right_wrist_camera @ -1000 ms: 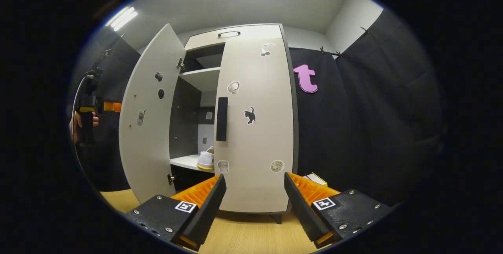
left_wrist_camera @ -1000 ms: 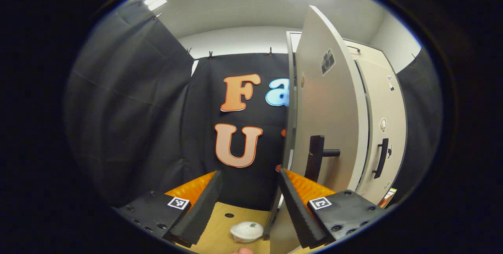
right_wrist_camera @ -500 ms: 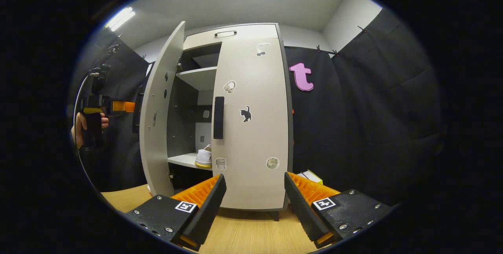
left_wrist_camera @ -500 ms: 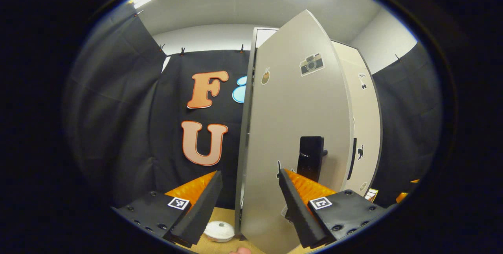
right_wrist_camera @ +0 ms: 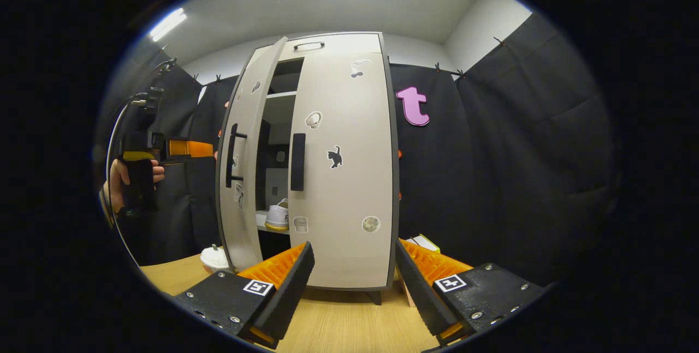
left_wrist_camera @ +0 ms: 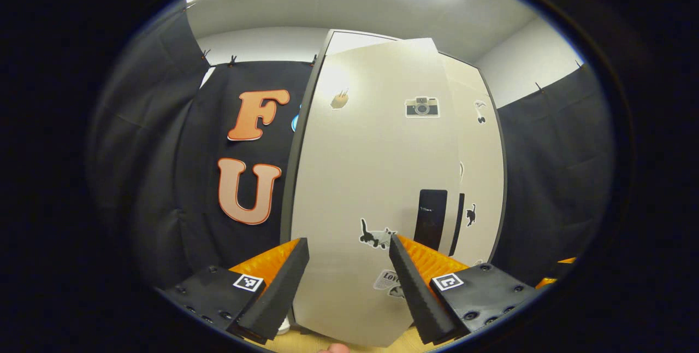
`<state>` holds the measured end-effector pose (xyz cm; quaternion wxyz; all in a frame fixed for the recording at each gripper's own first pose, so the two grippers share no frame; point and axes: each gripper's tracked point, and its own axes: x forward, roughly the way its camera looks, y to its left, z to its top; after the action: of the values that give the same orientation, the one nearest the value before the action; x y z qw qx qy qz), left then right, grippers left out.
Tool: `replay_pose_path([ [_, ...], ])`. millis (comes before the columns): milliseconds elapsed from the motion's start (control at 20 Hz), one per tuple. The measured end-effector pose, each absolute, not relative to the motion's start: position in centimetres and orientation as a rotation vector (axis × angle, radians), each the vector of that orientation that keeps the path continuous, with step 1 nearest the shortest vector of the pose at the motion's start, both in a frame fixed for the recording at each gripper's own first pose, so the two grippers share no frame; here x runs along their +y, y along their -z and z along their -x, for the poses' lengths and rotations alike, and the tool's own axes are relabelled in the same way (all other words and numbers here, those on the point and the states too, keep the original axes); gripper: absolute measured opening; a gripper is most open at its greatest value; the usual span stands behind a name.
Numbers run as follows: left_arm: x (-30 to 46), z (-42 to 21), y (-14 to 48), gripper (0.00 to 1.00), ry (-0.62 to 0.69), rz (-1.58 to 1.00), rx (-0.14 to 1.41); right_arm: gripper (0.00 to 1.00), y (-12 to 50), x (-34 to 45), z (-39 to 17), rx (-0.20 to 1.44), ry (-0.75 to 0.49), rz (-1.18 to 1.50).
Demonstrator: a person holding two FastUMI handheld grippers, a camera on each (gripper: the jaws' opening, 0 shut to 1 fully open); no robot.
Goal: Grab one shoe with the right hand and put it into the shoe cabinet, grab the other shoe with the left hand and put it into the shoe cabinet; then close the right door with the right hand and the left door with the left hand.
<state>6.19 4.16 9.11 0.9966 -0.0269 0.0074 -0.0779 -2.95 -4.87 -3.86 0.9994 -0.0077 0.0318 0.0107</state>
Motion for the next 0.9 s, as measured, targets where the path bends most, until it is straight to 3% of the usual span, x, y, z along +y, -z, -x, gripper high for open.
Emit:
replay_pose_path([
  [200, 1.4, -7.0, -7.5, 0.94, 0.211, 0.081, 0.051, 0.92, 4.0, -5.1, 2.9, 0.069, -0.017, 0.012],
  [300, 1.0, -7.8, -6.5, 0.99, 0.206, 0.062, 0.076, 0.92, 4.0, -5.2, 3.0, 0.069, -0.016, 0.013],
  [350, 0.7, -8.1, -6.1, 0.94, 0.209, 0.057, 0.082, 0.92, 4.0, -5.2, 2.9, 0.069, -0.014, 0.016],
  [900, -1.9, -12.8, -4.7, 0.96, 0.192, 0.061, 0.096, 0.92, 3.9, -6.9, 2.9, 0.062, 0.022, 0.018],
])
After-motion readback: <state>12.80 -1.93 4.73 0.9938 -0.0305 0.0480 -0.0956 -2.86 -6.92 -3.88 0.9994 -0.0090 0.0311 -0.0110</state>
